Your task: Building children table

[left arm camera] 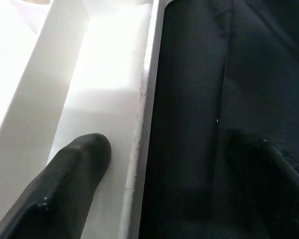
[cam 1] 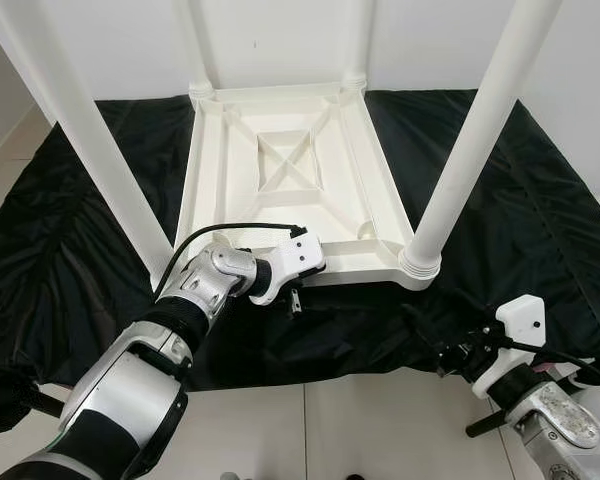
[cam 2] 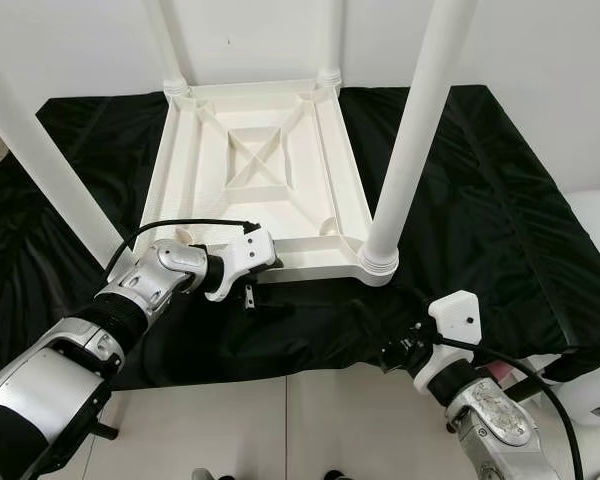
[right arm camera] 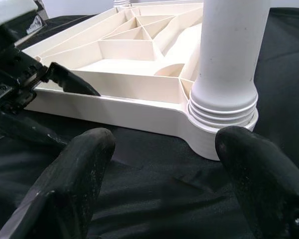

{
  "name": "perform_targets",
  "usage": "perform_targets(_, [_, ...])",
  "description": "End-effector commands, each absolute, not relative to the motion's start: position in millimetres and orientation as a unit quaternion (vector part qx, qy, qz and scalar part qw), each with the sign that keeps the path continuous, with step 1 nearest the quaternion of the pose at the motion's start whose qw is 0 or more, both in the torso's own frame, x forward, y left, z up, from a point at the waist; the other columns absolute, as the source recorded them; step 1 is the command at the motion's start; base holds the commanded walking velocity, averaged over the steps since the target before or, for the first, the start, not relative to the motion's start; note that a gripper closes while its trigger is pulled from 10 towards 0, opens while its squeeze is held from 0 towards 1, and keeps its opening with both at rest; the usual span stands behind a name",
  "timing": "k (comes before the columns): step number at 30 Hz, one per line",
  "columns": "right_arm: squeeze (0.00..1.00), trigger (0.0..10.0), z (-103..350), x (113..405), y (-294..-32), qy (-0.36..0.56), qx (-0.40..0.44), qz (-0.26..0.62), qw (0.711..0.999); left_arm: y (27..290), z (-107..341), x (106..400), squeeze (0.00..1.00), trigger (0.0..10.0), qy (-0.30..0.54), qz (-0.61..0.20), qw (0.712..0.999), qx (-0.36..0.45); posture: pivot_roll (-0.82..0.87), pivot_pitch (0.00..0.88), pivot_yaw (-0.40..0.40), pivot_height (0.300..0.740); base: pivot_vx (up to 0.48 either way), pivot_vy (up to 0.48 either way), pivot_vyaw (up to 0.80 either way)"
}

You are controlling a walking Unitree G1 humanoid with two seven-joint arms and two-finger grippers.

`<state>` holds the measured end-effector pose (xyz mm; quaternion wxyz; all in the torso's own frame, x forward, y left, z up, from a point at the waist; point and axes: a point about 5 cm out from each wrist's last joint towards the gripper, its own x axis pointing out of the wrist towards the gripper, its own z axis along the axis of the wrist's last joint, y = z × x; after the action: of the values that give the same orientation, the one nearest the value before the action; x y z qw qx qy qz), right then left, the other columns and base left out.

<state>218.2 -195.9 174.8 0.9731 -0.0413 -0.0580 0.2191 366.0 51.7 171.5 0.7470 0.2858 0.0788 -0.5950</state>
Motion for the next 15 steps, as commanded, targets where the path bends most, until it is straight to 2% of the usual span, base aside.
perform_targets(1, [0.00,10.0,172.4,217.0,-195.3,-0.056,-0.038,0.217,0.974,53.1,166.7,365.1,0.00,10.0,0.094,-0.603,0.745,0.271,-0.15,0.201,0.118,0.740,0.000,0.000,0.00])
perform_targets(8, [0.00,10.0,171.1,215.5,-193.2,-0.054,-0.036,0.218,0.974,56.3,171.6,368.1,0.00,10.0,0.118,-0.618,0.743,0.226,-0.15,0.201,0.125,0.740,0.000,0.000,0.00])
perform_targets(9, [0.00,10.0,170.8,215.6,-192.8,-0.055,-0.036,0.217,0.974,56.2,173.2,368.7,0.00,9.4,0.120,-0.621,0.743,0.216,-0.15,0.198,0.126,0.740,0.000,0.000,0.00])
perform_targets(10, [0.00,10.0,170.5,215.5,-192.3,-0.055,-0.037,0.217,0.974,55.8,174.6,368.9,0.00,4.7,0.122,-0.625,0.743,0.207,-0.15,0.198,0.126,0.740,0.000,0.000,0.00])
perform_targets(11, [0.00,10.0,170.5,215.5,-192.3,-0.055,-0.037,0.217,0.974,55.8,174.6,368.9,0.00,4.7,0.122,-0.625,0.743,0.207,-0.15,0.198,0.126,0.740,0.000,0.000,0.00])
perform_targets(12, [0.00,10.0,170.3,215.2,-191.9,-0.055,-0.037,0.217,0.974,55.3,175.3,368.9,0.00,6.2,0.121,-0.627,0.742,0.202,-0.15,0.195,0.126,0.740,0.000,0.000,0.00])
perform_targets(13, [0.00,10.0,170.2,215.2,-191.7,-0.055,-0.038,0.217,0.974,54.9,175.2,368.9,0.00,4.5,0.122,-0.628,0.742,0.199,-0.15,0.195,0.127,0.740,0.000,0.000,0.00])
perform_targets(15, [0.00,10.0,170.4,215.0,-191.5,-0.055,-0.038,0.217,0.974,54.3,173.6,368.7,0.00,4.8,0.124,-0.628,0.742,0.199,-0.16,0.196,0.127,0.740,0.000,0.000,0.00])
